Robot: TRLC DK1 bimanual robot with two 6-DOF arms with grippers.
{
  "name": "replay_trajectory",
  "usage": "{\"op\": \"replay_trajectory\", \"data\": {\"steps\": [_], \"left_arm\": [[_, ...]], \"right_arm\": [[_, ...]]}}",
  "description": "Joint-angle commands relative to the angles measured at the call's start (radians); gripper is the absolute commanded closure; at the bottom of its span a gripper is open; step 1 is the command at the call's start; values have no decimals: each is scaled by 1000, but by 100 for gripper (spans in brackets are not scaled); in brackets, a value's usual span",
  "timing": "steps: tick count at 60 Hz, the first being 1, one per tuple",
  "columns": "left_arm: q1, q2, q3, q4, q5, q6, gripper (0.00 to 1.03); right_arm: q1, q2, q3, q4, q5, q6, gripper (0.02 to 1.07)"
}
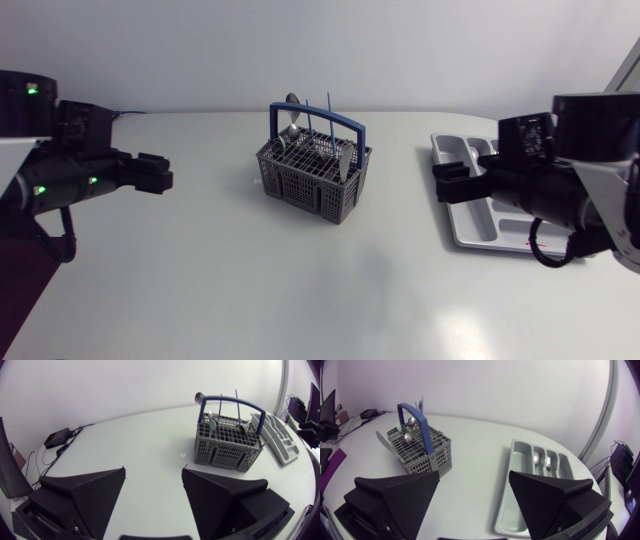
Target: Unload the cutlery basket into the drawer organizer.
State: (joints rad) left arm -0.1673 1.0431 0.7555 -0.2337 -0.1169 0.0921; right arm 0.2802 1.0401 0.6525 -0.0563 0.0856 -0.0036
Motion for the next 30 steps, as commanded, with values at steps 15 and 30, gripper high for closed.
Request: {"op": "replay_trajectory", "data": {"steps": [15, 30], "left_arm": [[-44, 265, 199, -59, 114, 182, 22], [18, 383, 229, -4, 303, 212, 22]], "right_arm": [[-6, 311, 240, -85, -227, -93, 7], [7, 591, 473, -56, -311, -122, 14]]}}
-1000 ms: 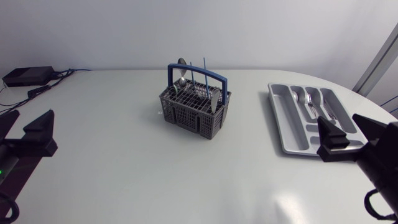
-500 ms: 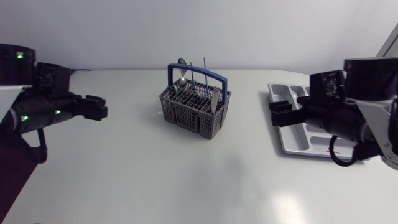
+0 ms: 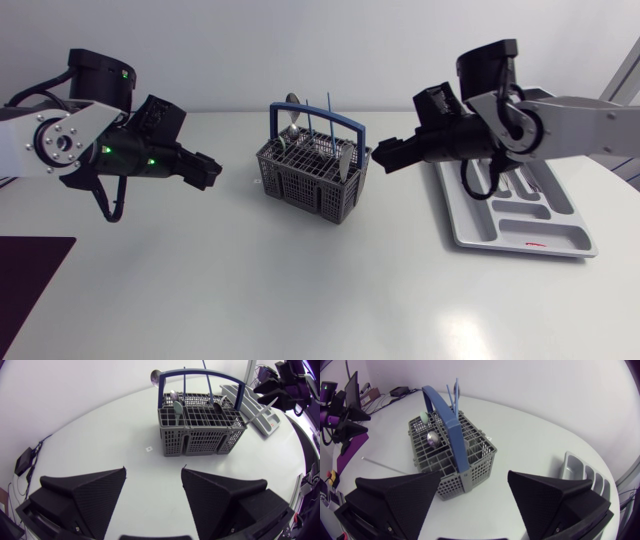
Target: Unload the cutlery basket into the drawer organizer.
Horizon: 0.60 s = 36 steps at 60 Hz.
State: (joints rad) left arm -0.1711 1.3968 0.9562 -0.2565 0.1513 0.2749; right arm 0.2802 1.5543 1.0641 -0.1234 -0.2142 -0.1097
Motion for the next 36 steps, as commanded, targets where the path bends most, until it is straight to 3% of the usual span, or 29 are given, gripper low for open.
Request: {"op": "replay_trajectory", "data": {"steps": [1, 14, 24, 36], "left_arm": [[25, 33, 27, 25, 37, 30, 22], [62, 57, 24, 63, 83, 44, 22], [62, 41, 12, 77, 83, 56, 22], [71, 24, -2, 79, 85, 70, 22]], "right_arm": [[11, 87, 71, 16, -11, -16, 14], [70, 259, 234, 11, 6, -13, 32], [88, 302, 289, 8, 18, -35, 84], [96, 222, 192, -5, -25, -91, 94]]}}
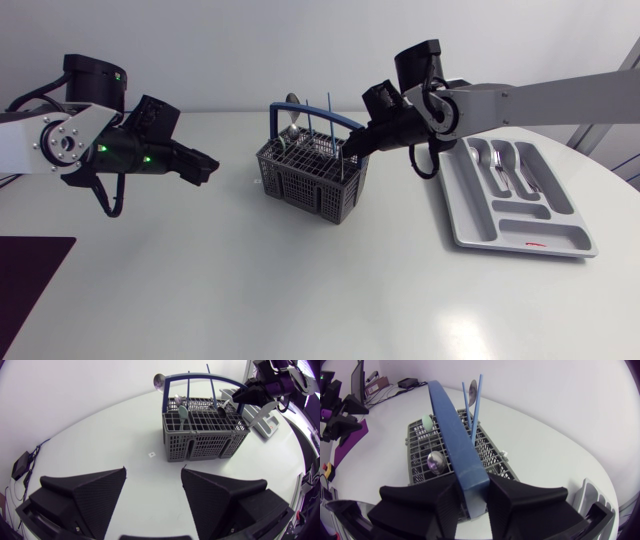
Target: Unload the cutlery basket into the drawer organizer.
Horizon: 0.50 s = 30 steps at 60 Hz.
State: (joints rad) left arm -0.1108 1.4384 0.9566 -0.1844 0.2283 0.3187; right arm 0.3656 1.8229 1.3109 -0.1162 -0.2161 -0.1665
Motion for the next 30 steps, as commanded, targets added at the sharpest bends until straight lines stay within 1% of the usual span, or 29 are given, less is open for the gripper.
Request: {"op": "replay_trajectory", "data": {"steps": [1, 8, 15, 21, 26, 27, 28, 29, 30], "left_arm": [[11, -18, -2, 7, 8, 28, 22], [11, -21, -12, 7, 8, 33, 22], [2, -26, -19, 7, 28, 40, 22], [-3, -15, -15, 7, 40, 40, 22], [-21, 17, -5, 17, 42, 39, 22], [-26, 27, -2, 17, 42, 39, 22], [-29, 37, 2, 17, 42, 37, 22], [-30, 48, 8, 19, 42, 36, 22], [-33, 56, 11, 19, 42, 36, 22]], "right_arm": [[10, -57, -70, -14, -28, -39, 94], [15, -140, -165, -30, -69, -82, 94], [35, -241, -254, -66, -117, -119, 94], [65, -321, -322, -99, -118, -139, 94], [76, -373, -361, -99, -108, -131, 93], [78, -379, -366, -97, -95, -128, 92], [78, -389, -371, -94, -83, -120, 87], [78, -393, -372, -92, -80, -114, 80], [76, -398, -374, -91, -80, -110, 70]]}}
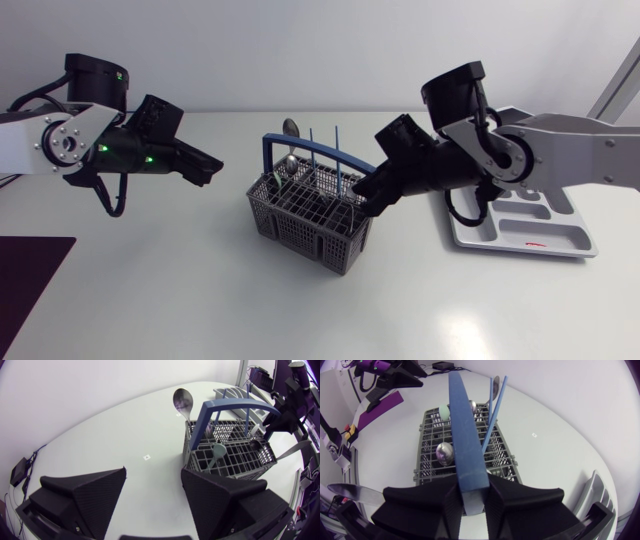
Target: Unload the cutlery basket into the drawer organizer.
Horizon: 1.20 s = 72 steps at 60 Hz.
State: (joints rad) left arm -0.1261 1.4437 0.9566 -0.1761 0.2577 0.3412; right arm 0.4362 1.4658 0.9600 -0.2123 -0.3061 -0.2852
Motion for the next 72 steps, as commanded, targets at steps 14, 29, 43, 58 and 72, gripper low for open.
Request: {"op": "replay_trajectory", "data": {"steps": [14, 29, 43, 58, 72], "left_arm": [[-50, 210, 83, 15, 12, 19, 25], [-79, 316, 113, 23, 12, 39, 25], [-130, 319, 103, 27, 12, 48, 25], [-202, 256, 51, 27, 12, 68, 25], [-239, 199, -18, 27, 12, 94, 25]], "right_arm": [[-48, -225, -49, -33, 10, 50, 7], [-145, -392, -152, -153, 7, 67, 7], [-180, -314, -268, -119, 10, 72, 7], [-152, -144, -233, -56, 27, 101, 7], [-168, 39, -93, -7, 21, 101, 8]]}}
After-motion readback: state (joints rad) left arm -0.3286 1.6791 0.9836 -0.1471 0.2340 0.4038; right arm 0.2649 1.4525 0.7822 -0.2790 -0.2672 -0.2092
